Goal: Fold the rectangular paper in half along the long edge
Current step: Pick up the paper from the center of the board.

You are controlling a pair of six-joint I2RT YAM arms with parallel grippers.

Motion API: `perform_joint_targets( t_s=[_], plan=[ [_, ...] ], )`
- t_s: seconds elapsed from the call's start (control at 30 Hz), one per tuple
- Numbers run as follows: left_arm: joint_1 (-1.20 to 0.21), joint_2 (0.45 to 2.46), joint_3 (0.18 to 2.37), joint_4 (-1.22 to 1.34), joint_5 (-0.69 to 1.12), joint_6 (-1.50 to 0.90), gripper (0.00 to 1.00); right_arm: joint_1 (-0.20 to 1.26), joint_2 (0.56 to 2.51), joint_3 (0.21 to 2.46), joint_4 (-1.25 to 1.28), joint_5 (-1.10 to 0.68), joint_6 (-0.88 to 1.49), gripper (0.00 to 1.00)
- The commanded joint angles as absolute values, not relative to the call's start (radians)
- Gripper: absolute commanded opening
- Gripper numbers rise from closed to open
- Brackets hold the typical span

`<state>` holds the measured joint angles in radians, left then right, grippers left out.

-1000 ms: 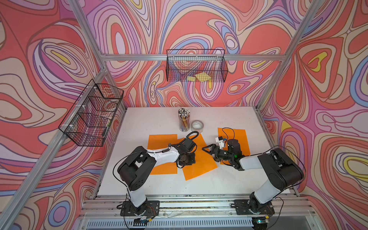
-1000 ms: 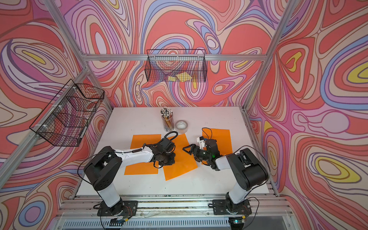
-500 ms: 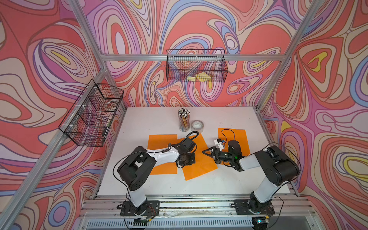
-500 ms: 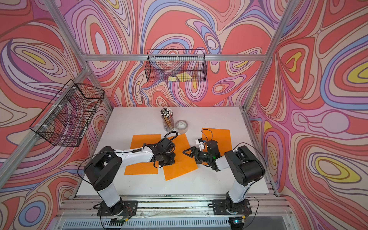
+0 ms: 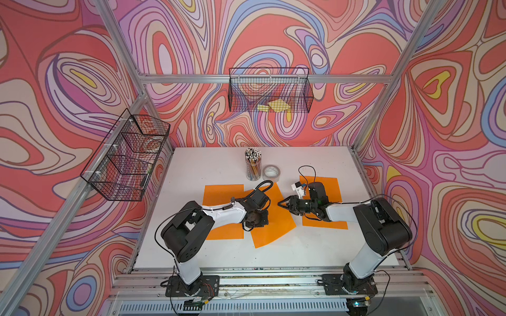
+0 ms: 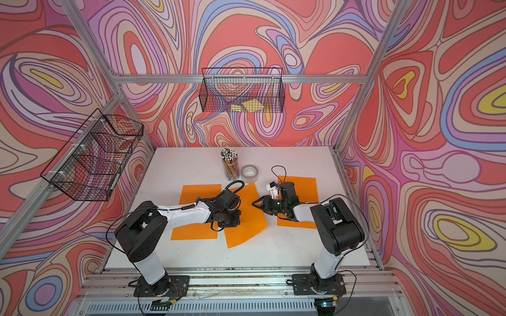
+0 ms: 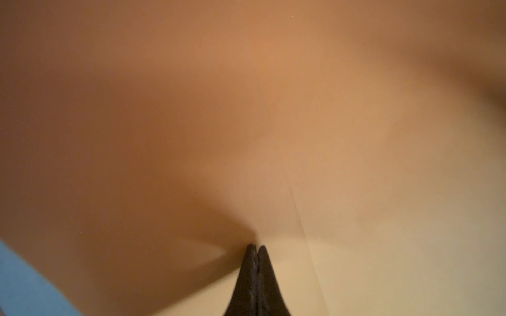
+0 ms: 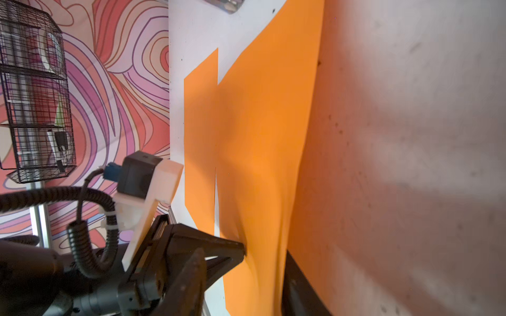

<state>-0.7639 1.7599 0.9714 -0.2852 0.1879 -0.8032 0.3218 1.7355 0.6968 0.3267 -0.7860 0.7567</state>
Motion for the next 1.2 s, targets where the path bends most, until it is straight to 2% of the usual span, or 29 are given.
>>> perform_joint_targets(
  t_s=[0.0,0.27,0.57,0.67,0.93,1.03,1.17],
  plan=[
    [-0.761,1.775,0.923,-0.382,0.171,-0.789,0.0,0.325,1.821,0.753,0.197,-0.781,0.673,0.42],
    [-0.761,1.772,0.917,-0.383,0.171,-0.784,0.0,0.324,1.864,0.846,0.036,-0.736,0.567,0.42],
    [-0.76,1.752,0.916,-0.383,0.16,-0.788,0.0,0.325,1.844,0.854,0.003,-0.731,0.538,0.14],
    [-0.76,1.703,0.913,-0.396,0.135,-0.788,0.0,0.325,1.818,0.841,-0.021,-0.713,0.529,0.1],
    [-0.76,1.556,0.902,-0.4,0.125,-0.778,0.0,0.325,1.68,0.783,-0.068,-0.658,0.531,0.06],
    [-0.76,1.526,0.895,-0.408,0.115,-0.775,0.08,0.324,1.662,0.771,-0.069,-0.663,0.535,0.02],
    [-0.714,1.459,0.835,-0.374,0.14,-0.767,0.45,0.325,1.614,0.746,-0.076,-0.658,0.525,0.0]
  ],
)
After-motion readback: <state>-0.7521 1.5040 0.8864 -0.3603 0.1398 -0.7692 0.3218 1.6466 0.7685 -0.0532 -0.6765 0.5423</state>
